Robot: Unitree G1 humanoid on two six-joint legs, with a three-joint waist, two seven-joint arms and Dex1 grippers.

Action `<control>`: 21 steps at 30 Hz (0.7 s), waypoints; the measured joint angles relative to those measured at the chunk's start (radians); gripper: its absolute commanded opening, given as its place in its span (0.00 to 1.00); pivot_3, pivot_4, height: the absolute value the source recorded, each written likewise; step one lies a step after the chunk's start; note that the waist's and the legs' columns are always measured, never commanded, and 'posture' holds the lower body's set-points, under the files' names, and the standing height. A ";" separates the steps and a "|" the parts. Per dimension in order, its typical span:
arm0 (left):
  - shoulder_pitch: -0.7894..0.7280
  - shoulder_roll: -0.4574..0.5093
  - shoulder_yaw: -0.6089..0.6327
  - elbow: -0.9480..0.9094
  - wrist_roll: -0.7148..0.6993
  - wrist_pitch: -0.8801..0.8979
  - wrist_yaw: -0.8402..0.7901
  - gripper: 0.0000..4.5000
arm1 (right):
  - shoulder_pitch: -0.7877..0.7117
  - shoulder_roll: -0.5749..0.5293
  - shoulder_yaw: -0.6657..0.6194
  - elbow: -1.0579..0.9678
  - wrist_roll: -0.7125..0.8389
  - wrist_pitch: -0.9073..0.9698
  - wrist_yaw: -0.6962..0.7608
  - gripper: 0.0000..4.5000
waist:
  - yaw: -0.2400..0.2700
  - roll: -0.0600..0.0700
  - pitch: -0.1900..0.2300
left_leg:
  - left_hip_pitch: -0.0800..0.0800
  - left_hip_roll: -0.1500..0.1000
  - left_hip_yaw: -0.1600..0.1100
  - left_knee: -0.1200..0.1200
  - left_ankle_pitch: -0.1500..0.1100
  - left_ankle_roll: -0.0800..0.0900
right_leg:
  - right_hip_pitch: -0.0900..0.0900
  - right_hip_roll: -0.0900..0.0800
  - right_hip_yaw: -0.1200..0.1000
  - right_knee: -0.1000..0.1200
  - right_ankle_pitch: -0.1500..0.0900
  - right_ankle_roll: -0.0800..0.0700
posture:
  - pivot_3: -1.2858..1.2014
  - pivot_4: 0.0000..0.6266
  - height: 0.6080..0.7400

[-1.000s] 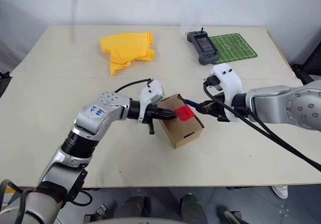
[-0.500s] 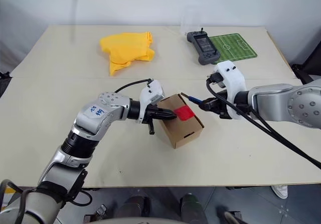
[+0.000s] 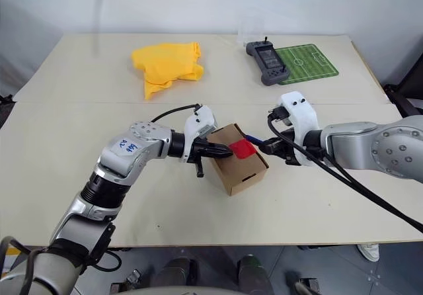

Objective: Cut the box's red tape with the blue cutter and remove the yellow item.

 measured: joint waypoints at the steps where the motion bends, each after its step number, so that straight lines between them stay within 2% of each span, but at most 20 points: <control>1: 0.000 0.000 -0.001 0.000 0.000 -0.001 0.000 0.00 | -0.001 0.000 0.000 0.000 0.000 0.003 -0.003 0.01 | 0.000 0.000 0.000 | 0.000 0.000 0.000 0.000 0.000 0.000 | 0.000 0.000 0.000 0.000 0.000 0.000 | 0.52 0.24 1.00; 6: 0.000 -0.001 -0.004 0.000 0.001 -0.005 0.000 0.00 | -0.026 0.000 0.006 0.005 0.000 0.050 -0.005 0.01 | 0.000 0.000 0.000 | 0.000 0.000 0.000 0.000 0.000 0.000 | 0.000 0.000 0.000 0.000 0.000 0.000 | 0.52 0.24 1.00; 14: -0.019 0.000 -0.054 0.008 0.034 -0.052 0.014 0.00 | -0.113 -0.002 0.006 0.057 -0.001 0.228 0.061 0.01 | 0.005 0.000 0.000 | 0.000 0.000 0.000 0.000 0.000 0.001 | 0.000 0.000 0.000 -0.002 0.000 0.000 | 0.52 0.24 1.00; 21: -0.029 -0.016 -0.073 0.030 0.047 -0.081 0.031 0.00 | -0.127 -0.002 -0.002 0.085 -0.002 0.289 0.092 0.01 | 0.008 -0.001 -0.001 | 0.000 -0.001 0.000 0.001 -0.001 0.001 | 0.001 -0.001 0.000 -0.002 0.000 0.000 | 0.52 0.24 1.00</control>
